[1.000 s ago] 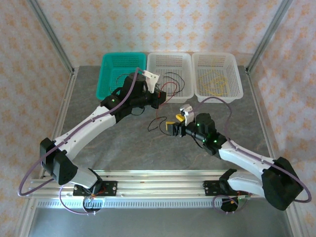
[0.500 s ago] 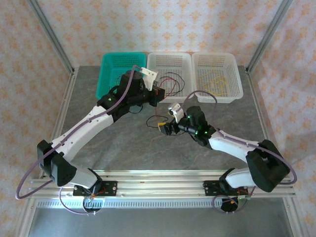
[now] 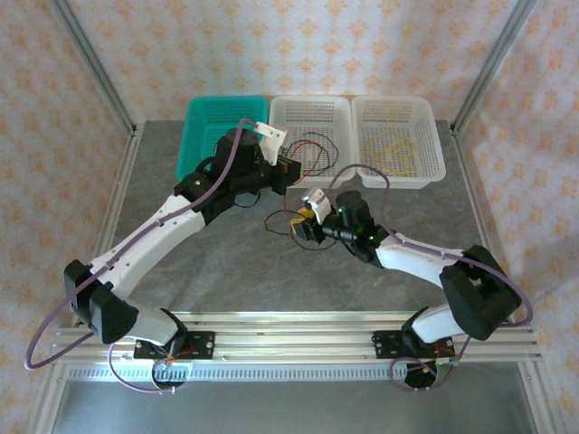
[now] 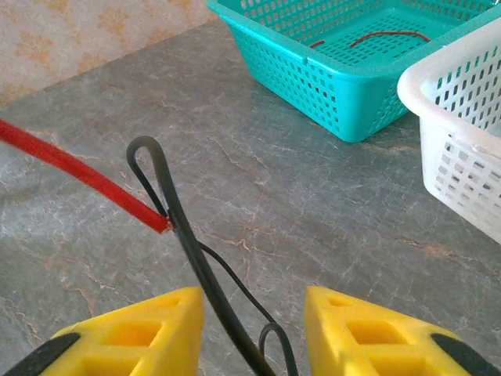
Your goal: Untangle the cables
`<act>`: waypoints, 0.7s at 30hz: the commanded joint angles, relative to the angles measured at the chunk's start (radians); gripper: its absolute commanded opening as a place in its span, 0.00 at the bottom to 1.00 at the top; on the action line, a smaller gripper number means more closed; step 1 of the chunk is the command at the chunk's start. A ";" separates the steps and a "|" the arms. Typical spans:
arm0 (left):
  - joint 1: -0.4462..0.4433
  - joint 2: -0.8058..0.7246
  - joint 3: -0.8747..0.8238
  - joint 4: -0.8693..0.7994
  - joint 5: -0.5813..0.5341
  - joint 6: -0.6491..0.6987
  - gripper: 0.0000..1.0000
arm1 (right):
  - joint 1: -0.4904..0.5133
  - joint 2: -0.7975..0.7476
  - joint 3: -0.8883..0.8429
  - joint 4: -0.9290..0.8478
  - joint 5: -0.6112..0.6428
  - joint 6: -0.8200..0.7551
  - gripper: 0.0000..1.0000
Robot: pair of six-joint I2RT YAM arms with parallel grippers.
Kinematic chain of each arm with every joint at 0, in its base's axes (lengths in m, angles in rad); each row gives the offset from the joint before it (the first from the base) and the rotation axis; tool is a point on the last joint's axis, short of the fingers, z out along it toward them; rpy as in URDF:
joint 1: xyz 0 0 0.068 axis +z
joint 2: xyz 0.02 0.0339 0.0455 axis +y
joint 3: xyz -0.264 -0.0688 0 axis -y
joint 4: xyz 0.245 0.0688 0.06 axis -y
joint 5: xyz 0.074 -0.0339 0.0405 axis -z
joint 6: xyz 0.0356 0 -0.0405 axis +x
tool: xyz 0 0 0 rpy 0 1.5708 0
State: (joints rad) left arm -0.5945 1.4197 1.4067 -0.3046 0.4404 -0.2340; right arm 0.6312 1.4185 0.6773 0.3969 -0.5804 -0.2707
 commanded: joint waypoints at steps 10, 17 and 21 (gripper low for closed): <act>0.012 -0.045 0.004 -0.007 -0.002 0.007 0.00 | -0.007 -0.078 -0.005 0.002 0.043 0.033 0.16; 0.019 -0.070 -0.012 0.005 -0.010 0.005 0.00 | -0.007 -0.131 -0.017 -0.041 0.092 0.042 0.05; 0.024 -0.105 -0.023 0.025 -0.028 0.006 0.00 | -0.008 -0.171 -0.031 -0.083 0.166 0.071 0.00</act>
State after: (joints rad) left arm -0.5804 1.3640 1.3949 -0.3031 0.4324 -0.2340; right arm 0.6312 1.2884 0.6689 0.3511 -0.4873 -0.2245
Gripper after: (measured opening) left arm 0.051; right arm 0.042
